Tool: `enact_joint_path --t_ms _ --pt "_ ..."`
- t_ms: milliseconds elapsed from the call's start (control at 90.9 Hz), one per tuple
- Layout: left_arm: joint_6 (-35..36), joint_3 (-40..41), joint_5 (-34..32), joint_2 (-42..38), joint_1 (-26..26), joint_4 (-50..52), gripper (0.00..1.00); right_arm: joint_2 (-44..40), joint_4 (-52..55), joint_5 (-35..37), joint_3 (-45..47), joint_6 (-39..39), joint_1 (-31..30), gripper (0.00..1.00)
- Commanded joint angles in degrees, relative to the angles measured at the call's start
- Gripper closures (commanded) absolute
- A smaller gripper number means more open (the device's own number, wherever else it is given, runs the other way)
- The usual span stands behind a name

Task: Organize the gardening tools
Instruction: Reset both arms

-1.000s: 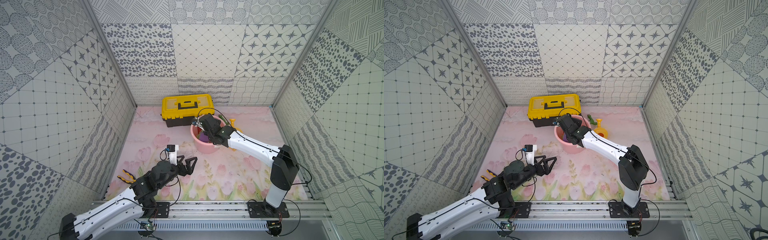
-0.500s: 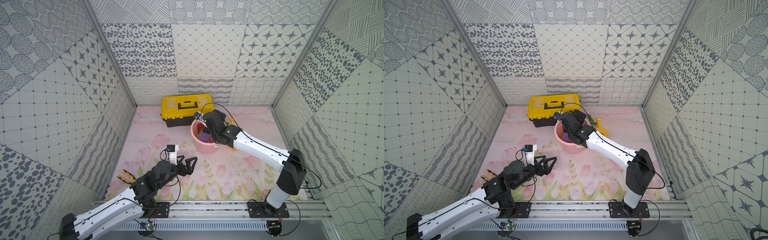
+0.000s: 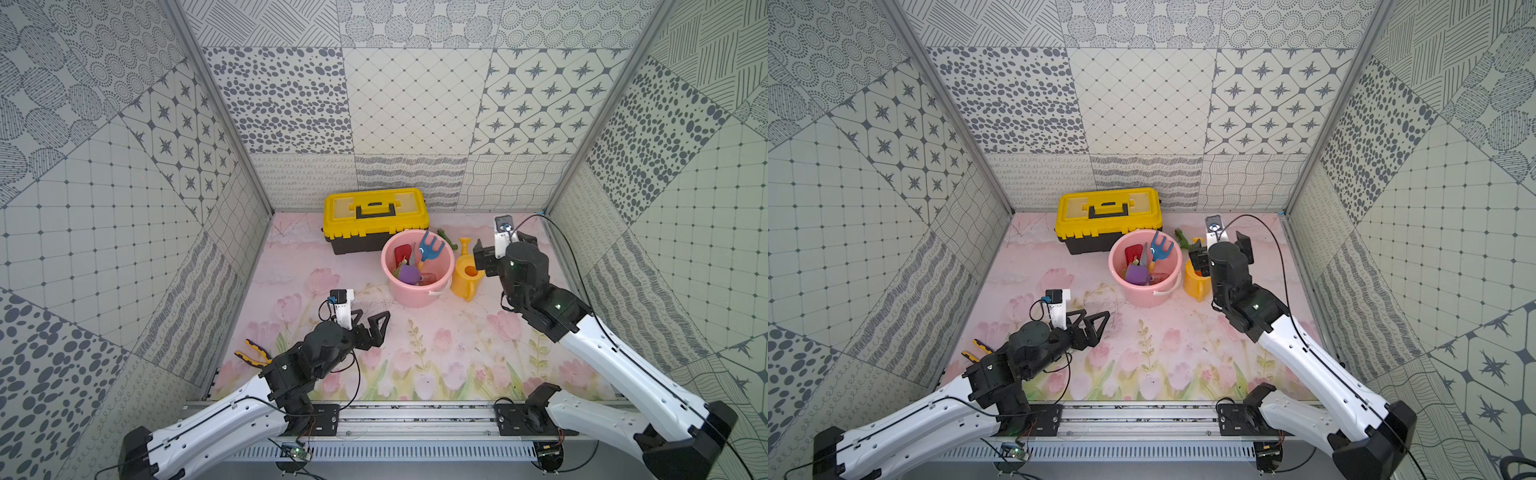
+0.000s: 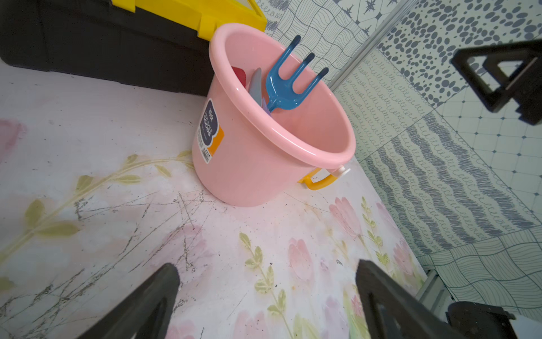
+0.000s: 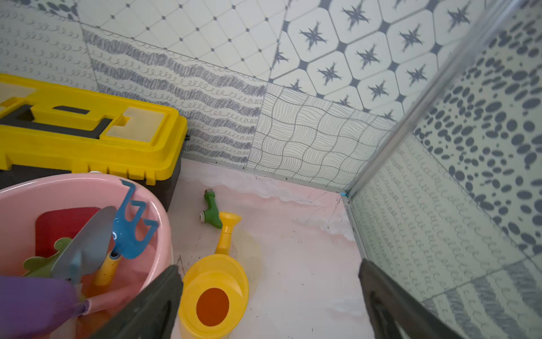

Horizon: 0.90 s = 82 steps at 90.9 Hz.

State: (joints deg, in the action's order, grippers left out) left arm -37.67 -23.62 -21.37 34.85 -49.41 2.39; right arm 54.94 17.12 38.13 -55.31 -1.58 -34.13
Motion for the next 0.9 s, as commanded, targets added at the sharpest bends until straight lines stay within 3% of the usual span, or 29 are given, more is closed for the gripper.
enact_joint_path --t_ms 0,88,198,352,528,660,891 --pt "2.71 -0.07 -10.21 4.3 -0.09 -2.61 0.01 -7.05 -2.32 -2.44 7.91 11.54 3.64 0.03" --pt "-0.44 -2.54 -17.11 9.14 0.17 -2.04 0.0 -12.45 -7.19 -1.36 15.56 15.04 6.2 0.03" --pt "-1.16 -8.15 -21.69 16.01 1.27 0.64 0.0 -14.3 -18.88 -0.79 25.79 12.45 8.42 0.03" --pt "-2.24 -15.83 -26.43 24.49 4.76 7.72 0.0 -8.24 -30.47 -0.55 31.68 8.9 12.68 0.03" --pt "-3.81 -16.99 -26.39 24.85 12.69 9.26 0.01 2.64 -37.45 -3.86 34.16 11.02 21.0 0.03" --pt "0.83 -16.35 -29.05 25.05 18.21 4.98 0.0 7.14 -45.87 -6.77 36.45 11.12 25.42 0.03" --pt "19.21 -15.78 -27.62 31.92 29.33 -3.92 0.01 18.69 -62.52 -9.22 39.33 8.02 27.18 0.03"
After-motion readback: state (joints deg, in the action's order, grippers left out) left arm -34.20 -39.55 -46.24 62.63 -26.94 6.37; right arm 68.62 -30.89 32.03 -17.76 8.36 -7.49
